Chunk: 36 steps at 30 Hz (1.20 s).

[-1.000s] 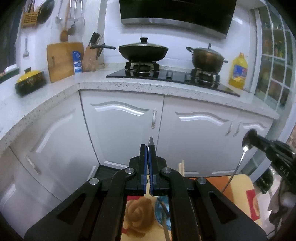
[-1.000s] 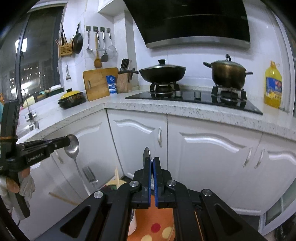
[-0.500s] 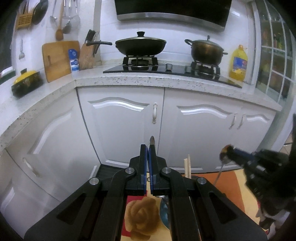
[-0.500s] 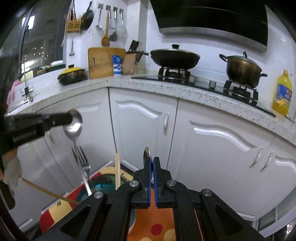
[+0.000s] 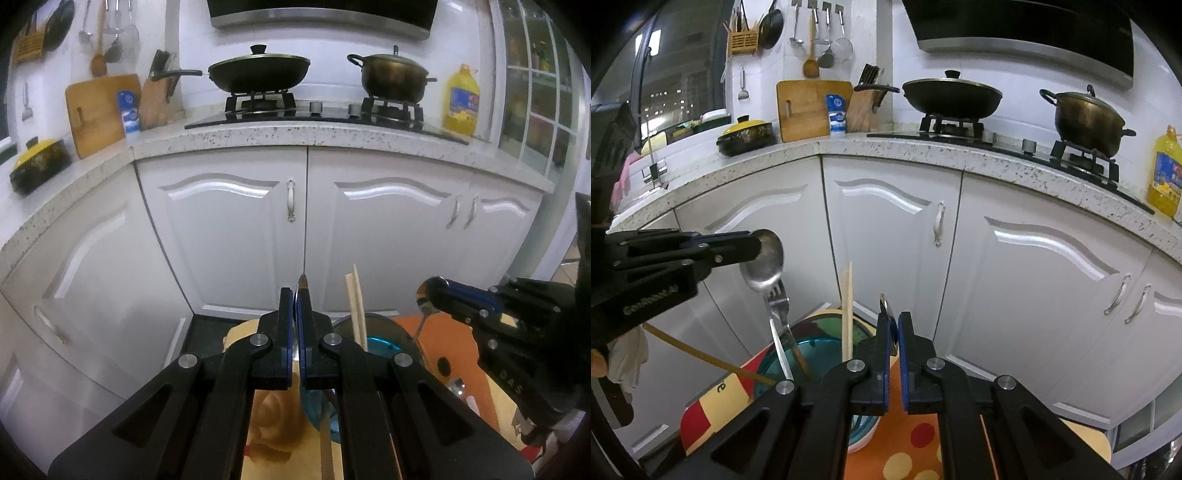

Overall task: Organize utensils
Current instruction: 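Lower both spoons into the floral cup and open both tools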

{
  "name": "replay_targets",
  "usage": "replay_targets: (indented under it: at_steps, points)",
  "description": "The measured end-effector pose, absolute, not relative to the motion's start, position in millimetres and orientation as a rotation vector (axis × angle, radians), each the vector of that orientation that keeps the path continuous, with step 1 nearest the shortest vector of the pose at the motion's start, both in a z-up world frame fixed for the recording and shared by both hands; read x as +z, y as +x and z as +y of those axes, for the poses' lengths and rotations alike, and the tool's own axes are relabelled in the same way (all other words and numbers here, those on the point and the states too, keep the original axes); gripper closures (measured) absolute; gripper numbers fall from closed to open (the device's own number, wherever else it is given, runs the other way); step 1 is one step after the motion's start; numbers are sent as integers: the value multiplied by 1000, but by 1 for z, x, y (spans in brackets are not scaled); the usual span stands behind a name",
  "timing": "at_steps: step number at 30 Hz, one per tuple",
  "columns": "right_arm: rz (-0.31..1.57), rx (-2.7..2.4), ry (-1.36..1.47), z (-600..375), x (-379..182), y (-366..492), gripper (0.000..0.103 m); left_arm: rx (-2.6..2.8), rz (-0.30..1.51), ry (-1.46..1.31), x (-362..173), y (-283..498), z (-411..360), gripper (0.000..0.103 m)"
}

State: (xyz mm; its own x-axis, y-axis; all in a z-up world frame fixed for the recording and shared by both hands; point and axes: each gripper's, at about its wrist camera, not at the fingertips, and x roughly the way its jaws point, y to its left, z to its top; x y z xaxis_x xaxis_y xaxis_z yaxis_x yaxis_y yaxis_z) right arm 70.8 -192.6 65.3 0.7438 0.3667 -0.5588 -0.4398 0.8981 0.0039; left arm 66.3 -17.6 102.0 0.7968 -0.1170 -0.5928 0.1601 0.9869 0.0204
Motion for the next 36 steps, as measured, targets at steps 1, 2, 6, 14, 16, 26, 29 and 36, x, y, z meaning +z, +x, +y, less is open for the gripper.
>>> replay_targets:
  at_steps: [1, 2, 6, 14, 16, 26, 29, 36]
  points:
    - [586, 445, -136, -191, 64, 70, 99, -139, 624, 70, 103, 67, -16, 103]
    - [588, 447, -138, -190, 63, 70, 99, -132, 613, 61, 107, 67, -14, 102]
    - [590, 446, -136, -190, 63, 70, 99, -131, 592, 42, 117, 69, -7, 103]
    - [617, 456, -131, -187, 56, 73, 99, -156, 626, 79, 102, 68, -22, 103]
    - [622, 462, -143, -185, 55, 74, 99, -160, 643, 65, 98, 70, -22, 103]
    - [672, 509, -40, -195, 54, 83, 96, -199, 732, -24, 87, 74, -15, 102]
    - [681, 511, -9, -199, 54, 83, 94, -199, 752, -60, 88, 73, -9, 98]
    - [671, 510, 25, -206, 58, 78, 81, -201, 747, -133, 95, 61, 5, 72]
